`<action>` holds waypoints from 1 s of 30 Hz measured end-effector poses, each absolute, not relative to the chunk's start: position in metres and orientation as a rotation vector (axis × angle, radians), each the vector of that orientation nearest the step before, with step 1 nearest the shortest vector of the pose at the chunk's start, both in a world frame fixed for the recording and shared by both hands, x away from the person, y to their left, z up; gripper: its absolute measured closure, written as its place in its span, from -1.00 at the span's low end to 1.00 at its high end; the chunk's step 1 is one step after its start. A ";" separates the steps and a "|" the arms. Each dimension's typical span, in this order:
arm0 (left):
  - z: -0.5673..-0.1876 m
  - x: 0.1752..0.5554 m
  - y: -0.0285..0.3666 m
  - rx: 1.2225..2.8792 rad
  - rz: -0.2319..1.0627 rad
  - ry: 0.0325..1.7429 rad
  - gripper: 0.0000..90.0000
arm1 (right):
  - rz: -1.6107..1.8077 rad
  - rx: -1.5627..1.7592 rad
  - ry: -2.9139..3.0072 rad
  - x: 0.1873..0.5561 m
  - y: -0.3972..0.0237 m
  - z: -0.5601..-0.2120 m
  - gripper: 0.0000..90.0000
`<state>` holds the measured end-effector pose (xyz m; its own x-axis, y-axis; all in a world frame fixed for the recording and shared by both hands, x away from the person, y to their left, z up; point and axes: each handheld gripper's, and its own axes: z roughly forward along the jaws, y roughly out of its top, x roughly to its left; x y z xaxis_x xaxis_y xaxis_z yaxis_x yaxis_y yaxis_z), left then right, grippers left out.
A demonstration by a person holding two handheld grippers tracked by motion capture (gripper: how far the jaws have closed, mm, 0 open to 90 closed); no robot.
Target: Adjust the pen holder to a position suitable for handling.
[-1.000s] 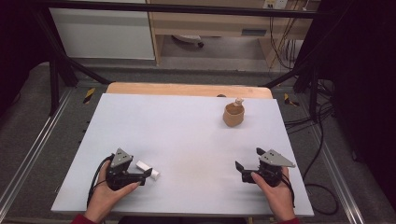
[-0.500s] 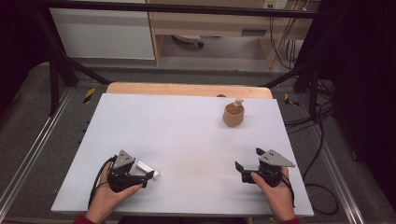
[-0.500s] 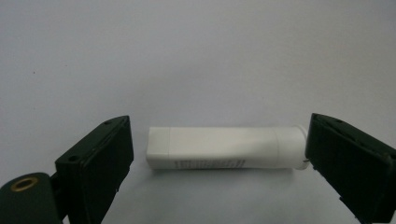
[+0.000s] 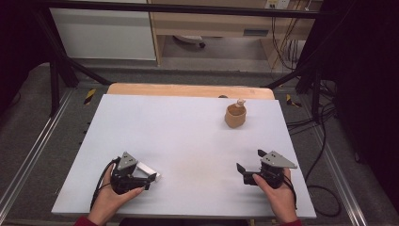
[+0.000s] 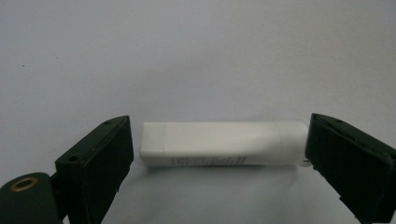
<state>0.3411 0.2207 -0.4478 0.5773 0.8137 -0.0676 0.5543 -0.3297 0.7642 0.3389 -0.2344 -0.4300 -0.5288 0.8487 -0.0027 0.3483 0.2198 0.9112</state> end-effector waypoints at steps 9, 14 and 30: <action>-0.450 0.342 0.217 2.042 0.406 1.086 -0.84 | 1.281 1.102 1.987 0.339 -0.234 -0.430 -0.91; -0.450 0.342 0.217 2.044 0.402 1.088 -0.85 | 1.282 1.104 1.988 0.339 -0.235 -0.430 -0.91; -0.455 0.342 0.208 2.068 0.403 1.123 -0.95 | 1.279 1.100 2.002 0.339 -0.233 -0.431 -0.91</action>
